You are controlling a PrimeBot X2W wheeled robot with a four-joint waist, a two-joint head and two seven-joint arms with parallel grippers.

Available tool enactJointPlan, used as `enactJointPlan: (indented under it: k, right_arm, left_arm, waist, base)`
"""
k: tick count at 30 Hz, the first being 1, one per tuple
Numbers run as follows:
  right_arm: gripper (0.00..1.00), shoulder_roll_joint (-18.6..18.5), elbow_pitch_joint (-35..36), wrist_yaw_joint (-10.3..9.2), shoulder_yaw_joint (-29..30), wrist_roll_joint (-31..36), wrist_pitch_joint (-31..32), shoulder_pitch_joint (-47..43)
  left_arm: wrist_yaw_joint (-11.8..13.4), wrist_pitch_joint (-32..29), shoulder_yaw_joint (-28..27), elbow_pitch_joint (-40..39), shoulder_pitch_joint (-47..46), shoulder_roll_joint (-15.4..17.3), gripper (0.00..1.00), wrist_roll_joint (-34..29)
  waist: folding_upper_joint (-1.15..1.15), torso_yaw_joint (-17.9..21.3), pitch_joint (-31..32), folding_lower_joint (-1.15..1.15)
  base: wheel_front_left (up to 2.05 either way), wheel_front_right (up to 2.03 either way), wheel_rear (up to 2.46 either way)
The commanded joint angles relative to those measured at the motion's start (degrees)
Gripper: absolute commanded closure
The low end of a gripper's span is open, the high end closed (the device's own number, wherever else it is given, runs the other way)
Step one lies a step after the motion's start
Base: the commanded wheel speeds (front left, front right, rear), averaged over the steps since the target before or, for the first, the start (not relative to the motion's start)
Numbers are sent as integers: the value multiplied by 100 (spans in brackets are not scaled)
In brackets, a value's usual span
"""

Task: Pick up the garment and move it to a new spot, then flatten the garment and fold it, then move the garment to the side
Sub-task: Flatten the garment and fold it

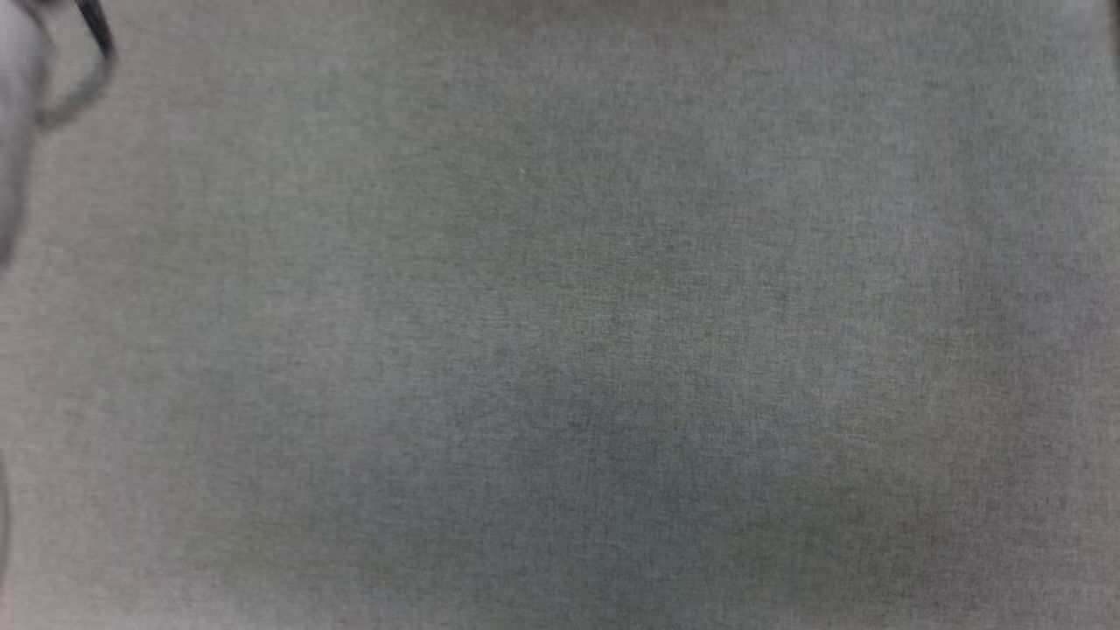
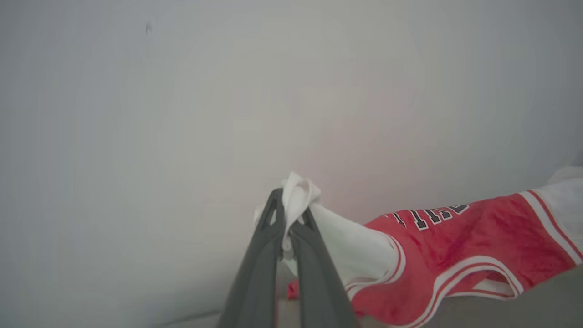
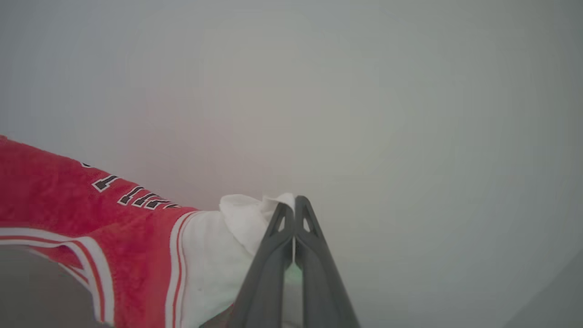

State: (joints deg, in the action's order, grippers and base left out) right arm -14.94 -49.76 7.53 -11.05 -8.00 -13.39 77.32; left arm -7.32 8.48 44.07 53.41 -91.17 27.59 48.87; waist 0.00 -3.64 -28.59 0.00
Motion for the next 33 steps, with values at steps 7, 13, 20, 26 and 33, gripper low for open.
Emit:
enactJointPlan:
  k: [7, 13, 20, 26, 33]
  right_arm:
    - [100, -194, 263, -9, -544, -1655, 1002, -1169]
    - [100, -702, 1121, -9, -920, -2667, 2027, -2334]
    - [100, -1244, 2328, -9, -853, -3436, 3238, -3925]
    - [100, -1536, 3279, -9, -311, -3792, 4136, -5378]
    - [100, -1536, 4478, -9, 477, -3880, 5361, -7029]
  left_arm:
    - [-20, -761, 331, -43, 1196, 154, 100, 634]
    - [-20, -1191, 507, -418, 2281, 509, 100, 1025]
    - [219, -1666, 482, -1331, 3648, 1122, 100, 1537]
    - [856, -1866, 389, -2831, 4960, 1896, 100, 2021]
    - [1840, -1928, 262, -4819, 6476, 2970, 100, 2640]
  waist:
    - [0, -163, 832, 0]
    - [0, -117, 1388, 0]
    - [0, -34, 1923, 0]
    - [0, 18, 2310, 0]
    - [0, 73, 2552, 0]
  base:
    - [0, 0, 0]
    - [0, 0, 0]
    - [0, 0, 0]
    - [0, 0, 0]
    - [0, 0, 0]
